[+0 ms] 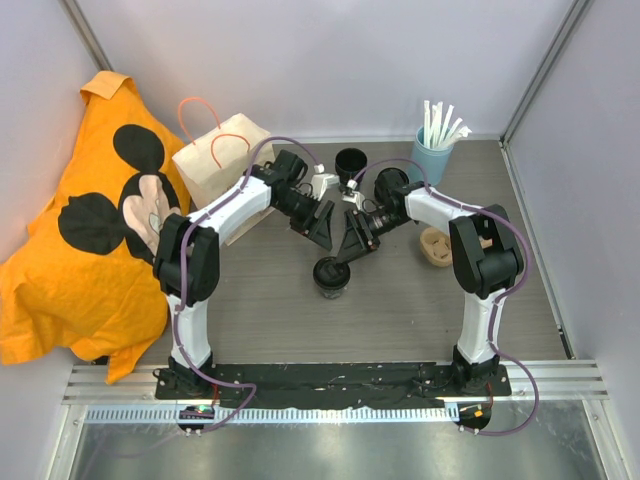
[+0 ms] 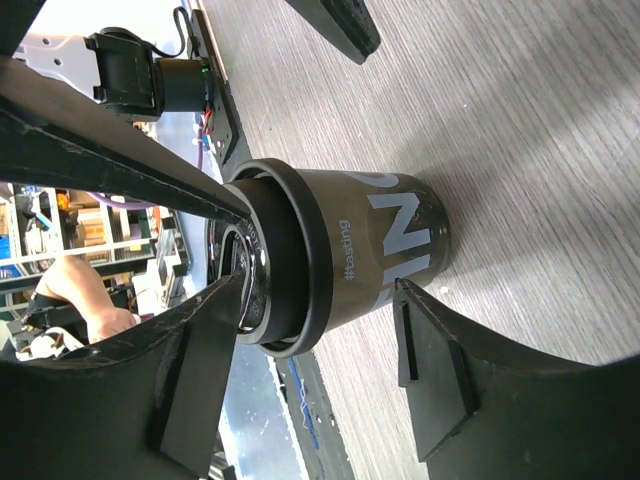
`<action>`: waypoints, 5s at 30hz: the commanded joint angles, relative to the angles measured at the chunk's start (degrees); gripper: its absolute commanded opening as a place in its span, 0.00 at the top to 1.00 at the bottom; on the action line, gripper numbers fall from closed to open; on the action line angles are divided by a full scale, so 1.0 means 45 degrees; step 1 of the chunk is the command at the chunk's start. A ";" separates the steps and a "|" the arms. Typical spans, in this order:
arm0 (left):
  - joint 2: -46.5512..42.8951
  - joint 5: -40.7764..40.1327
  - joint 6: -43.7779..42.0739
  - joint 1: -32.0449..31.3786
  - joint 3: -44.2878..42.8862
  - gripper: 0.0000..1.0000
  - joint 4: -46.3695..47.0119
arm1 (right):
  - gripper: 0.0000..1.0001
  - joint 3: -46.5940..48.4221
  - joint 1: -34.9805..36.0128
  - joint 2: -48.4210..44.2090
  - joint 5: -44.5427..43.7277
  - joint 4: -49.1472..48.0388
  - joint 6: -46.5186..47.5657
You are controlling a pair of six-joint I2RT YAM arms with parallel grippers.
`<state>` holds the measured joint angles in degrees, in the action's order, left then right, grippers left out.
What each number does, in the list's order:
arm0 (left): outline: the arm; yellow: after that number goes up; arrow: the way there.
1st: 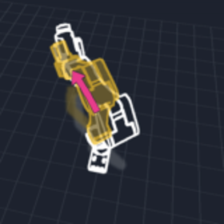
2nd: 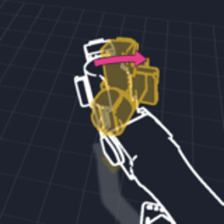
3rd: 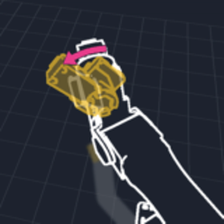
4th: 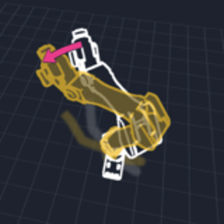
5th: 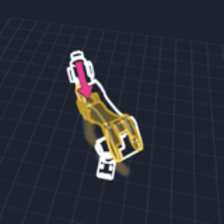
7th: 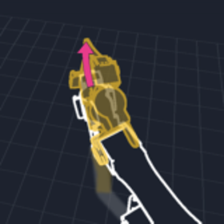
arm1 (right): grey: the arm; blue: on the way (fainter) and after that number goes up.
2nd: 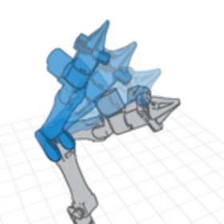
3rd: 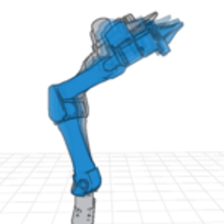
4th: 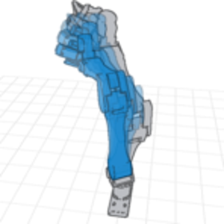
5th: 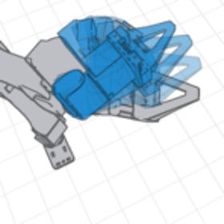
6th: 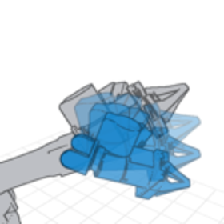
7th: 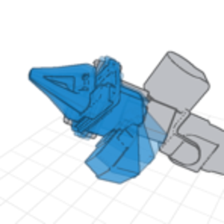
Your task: Pack the takeout coffee
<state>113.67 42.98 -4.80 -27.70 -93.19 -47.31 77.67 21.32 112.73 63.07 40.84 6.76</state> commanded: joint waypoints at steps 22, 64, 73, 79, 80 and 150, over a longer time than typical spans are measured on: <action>-0.2818 0.2558 -0.0612 0.0492 0.2386 0.33 -0.2006 | 0.25 -0.0385 0.0106 -0.1046 0.0145 0.0651 0.0977; -0.2643 0.1874 0.2922 0.0337 0.5045 0.00 0.1666 | 0.25 -0.0893 0.0106 -0.1066 0.0457 -0.0541 -0.0078; -0.2194 0.1758 0.2961 0.0219 0.4693 0.00 0.1666 | 0.26 -0.0971 0.0106 -0.1066 0.0516 -0.0560 -0.0019; -0.2056 0.1717 0.3019 0.0200 0.4673 0.00 0.1724 | 0.27 -0.1068 0.0106 -0.1027 0.0555 -0.0560 0.0020; -0.2018 0.1660 0.3019 0.0199 0.4654 0.00 0.1724 | 0.28 -0.1088 0.0106 -0.1027 0.0555 -0.0560 0.0020; 0.0033 -0.4258 0.1633 -0.1090 0.3521 0.32 -0.0717 | 0.52 -0.1733 0.0399 -0.0207 -0.3585 -0.2142 -0.1484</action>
<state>108.71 44.38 7.29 -31.97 -79.44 -52.73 70.46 22.44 110.24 62.65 34.30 -2.83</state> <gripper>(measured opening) 0.681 0.483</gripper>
